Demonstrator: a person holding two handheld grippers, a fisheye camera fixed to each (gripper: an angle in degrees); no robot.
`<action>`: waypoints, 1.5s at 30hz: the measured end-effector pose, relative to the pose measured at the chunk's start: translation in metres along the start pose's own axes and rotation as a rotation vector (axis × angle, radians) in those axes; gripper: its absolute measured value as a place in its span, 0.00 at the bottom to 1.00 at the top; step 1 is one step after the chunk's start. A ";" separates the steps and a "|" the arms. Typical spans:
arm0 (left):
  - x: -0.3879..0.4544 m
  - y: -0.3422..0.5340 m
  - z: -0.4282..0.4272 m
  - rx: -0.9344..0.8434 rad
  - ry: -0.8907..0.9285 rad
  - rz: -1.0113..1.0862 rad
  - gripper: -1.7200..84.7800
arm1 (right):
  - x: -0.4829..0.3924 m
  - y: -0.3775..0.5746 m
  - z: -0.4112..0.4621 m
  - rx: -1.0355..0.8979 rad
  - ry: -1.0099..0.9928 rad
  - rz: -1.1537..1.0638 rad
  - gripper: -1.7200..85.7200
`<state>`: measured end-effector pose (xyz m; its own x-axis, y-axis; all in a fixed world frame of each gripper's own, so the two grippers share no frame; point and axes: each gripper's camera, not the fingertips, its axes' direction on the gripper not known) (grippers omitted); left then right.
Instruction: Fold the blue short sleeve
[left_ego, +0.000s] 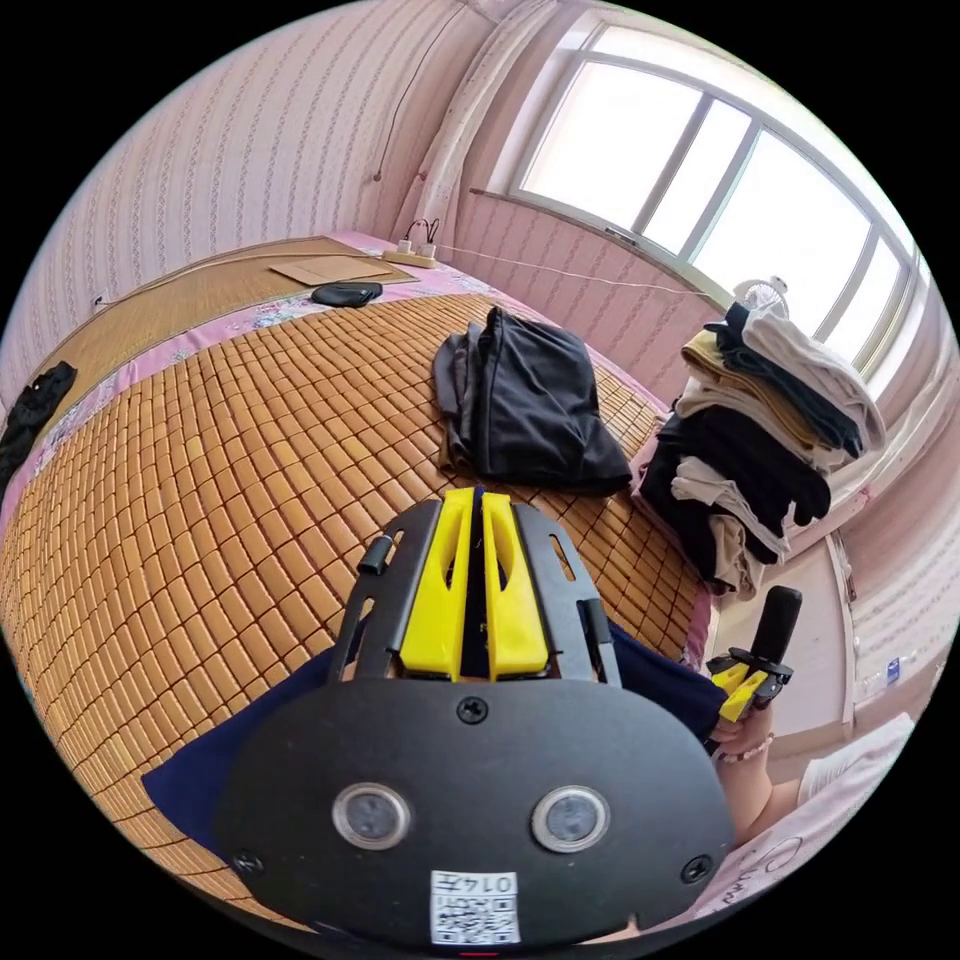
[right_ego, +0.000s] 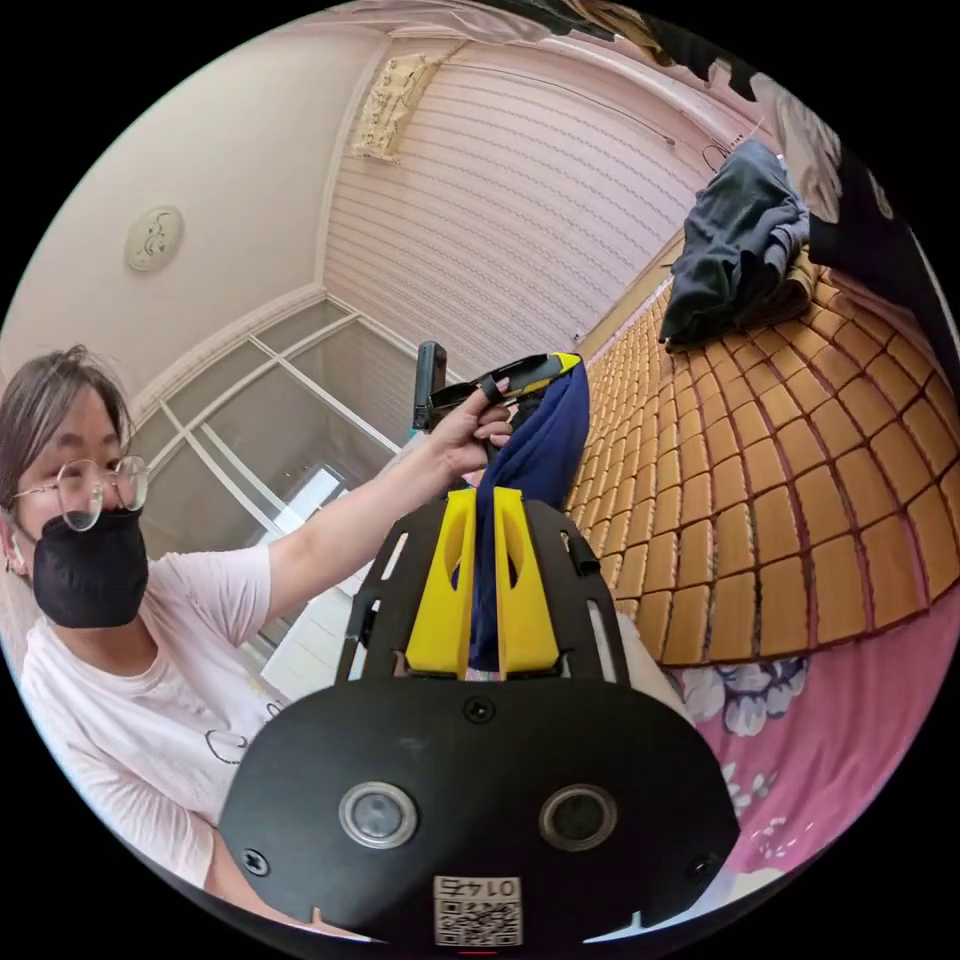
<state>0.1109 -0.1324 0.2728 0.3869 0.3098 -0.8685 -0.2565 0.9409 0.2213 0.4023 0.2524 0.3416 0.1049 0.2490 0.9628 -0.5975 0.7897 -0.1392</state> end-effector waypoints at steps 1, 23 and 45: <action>0.001 0.001 -0.013 0.006 0.016 0.005 0.01 | -0.005 0.001 0.004 -0.004 -0.043 -0.026 0.05; -0.115 0.297 -0.321 0.133 -0.314 -0.173 0.03 | -0.181 0.088 0.332 -0.633 0.003 -0.397 0.11; 0.051 0.417 -0.316 0.151 -0.450 -0.080 0.17 | -0.186 0.043 0.675 -0.957 0.777 -0.670 0.09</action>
<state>-0.2566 0.2325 0.1806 0.7535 0.2330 -0.6148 -0.0918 0.9632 0.2526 -0.1795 -0.1383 0.3124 0.7460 -0.3280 0.5795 0.4737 0.8730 -0.1157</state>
